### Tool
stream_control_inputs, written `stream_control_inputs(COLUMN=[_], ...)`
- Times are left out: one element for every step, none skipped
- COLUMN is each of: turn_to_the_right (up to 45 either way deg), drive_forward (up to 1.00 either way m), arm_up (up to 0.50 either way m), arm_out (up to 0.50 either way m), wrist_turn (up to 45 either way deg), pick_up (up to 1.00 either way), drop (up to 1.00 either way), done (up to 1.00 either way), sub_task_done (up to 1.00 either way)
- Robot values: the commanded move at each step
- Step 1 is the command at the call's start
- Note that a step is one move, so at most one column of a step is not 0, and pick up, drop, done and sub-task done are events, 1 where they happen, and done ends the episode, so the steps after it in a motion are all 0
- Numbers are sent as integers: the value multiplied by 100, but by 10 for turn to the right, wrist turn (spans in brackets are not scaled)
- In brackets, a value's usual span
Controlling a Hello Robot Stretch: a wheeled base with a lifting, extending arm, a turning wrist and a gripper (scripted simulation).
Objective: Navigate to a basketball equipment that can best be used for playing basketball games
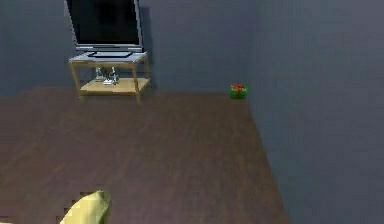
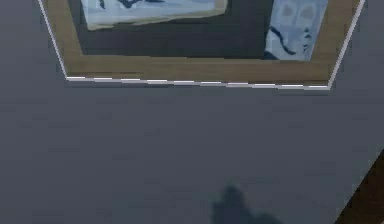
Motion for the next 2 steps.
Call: stream_control_inputs(turn_to_the_right=[30,450], drive_forward=[0,0], arm_up=[0,0], arm_out=[0,0], wrist_turn=[0,0], pick_up=[0,0], drop=[0,0], done=[0,0], sub_task_done=[0,0])
